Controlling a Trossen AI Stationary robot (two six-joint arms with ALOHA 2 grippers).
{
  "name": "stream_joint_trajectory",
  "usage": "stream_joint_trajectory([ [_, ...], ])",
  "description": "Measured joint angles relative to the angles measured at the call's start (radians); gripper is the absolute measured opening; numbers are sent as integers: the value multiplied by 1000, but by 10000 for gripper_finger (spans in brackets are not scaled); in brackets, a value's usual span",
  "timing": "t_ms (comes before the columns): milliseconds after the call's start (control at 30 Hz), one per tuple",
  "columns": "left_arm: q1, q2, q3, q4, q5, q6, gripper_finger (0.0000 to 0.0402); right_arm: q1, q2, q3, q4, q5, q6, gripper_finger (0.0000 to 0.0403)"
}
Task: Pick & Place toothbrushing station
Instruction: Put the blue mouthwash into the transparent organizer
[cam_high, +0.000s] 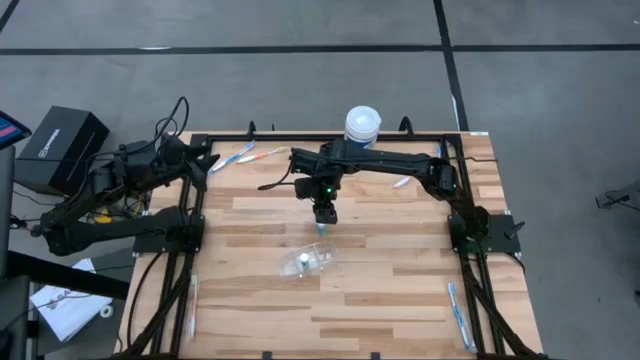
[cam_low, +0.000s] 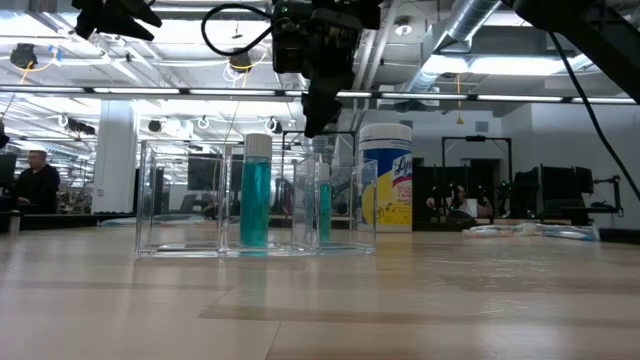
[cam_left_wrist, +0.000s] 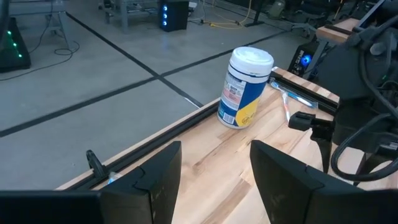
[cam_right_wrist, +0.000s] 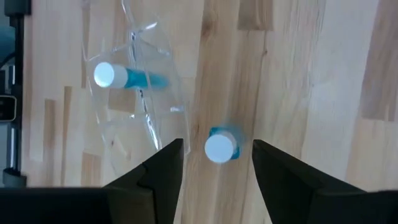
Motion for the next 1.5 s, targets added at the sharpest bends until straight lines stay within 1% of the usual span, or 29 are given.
stream_joint_trajectory([
  [67,0,1,0,-1,2,0,186,-5,0,-40,27,-1,14,183],
  [167,0,1,0,0,5,0,186,-7,6,-71,-15,-11,19,186],
  [300,0,4,0,0,5,0,186,-5,-27,-80,-48,-64,14,187],
  [533,0,25,0,2,8,11,186,-18,-234,-76,121,-92,87,178],
  [633,0,37,0,7,15,13,186,-38,-326,-78,210,-69,139,175],
  [700,0,45,0,13,16,13,186,-47,-393,-106,293,-31,182,174],
  [767,0,51,0,14,18,11,186,-53,-464,-171,387,-2,217,173],
  [833,0,51,0,19,23,5,186,-56,-529,-271,518,5,267,171],
  [1000,0,51,0,23,37,-18,186,-59,-706,-602,856,32,392,171],
  [1067,0,51,0,23,37,-20,186,-59,-752,-692,902,46,405,171],
  [1100,0,51,0,23,37,-20,186,-59,-765,-718,886,67,402,171],
  [1133,0,54,0,23,37,-20,186,-55,-772,-730,828,90,394,170],
  [1267,0,62,0,23,39,-16,186,-24,-726,-702,621,133,343,169],
  [1367,0,68,0,23,43,-15,186,6,-655,-638,559,135,302,171],
  [1433,-1,70,0,21,47,-15,186,18,-609,-593,463,138,263,173],
  [1500,0,72,0,22,48,-6,186,25,-551,-548,420,146,223,175],
])
